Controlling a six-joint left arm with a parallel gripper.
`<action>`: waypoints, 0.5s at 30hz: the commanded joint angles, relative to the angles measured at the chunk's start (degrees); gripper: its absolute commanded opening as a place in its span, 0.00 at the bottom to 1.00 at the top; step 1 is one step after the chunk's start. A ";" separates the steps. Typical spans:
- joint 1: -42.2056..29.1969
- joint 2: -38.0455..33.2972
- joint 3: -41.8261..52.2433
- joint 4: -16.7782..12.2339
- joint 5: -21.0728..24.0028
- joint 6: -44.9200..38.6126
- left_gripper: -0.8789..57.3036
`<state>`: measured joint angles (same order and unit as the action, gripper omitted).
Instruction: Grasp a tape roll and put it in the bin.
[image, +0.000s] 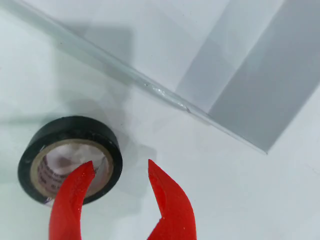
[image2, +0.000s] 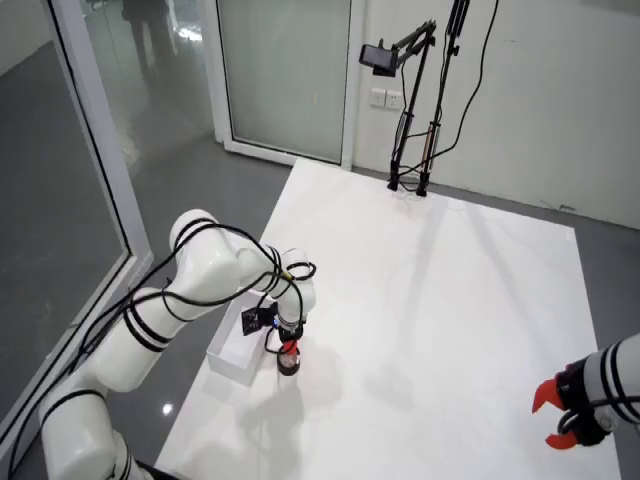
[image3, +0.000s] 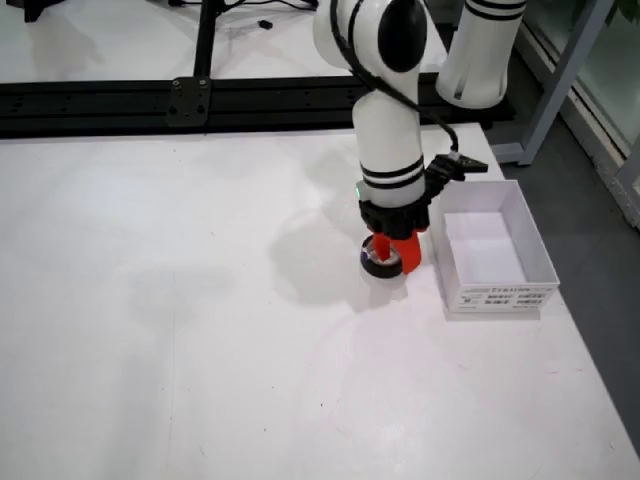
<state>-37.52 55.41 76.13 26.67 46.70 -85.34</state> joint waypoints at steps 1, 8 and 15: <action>0.69 4.18 -1.60 0.31 -2.40 0.00 0.42; 0.43 4.36 -1.69 0.31 -2.75 0.00 0.29; -0.27 4.53 -1.95 -0.13 -3.28 0.00 0.00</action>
<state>-37.14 58.49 74.93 26.92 44.72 -85.34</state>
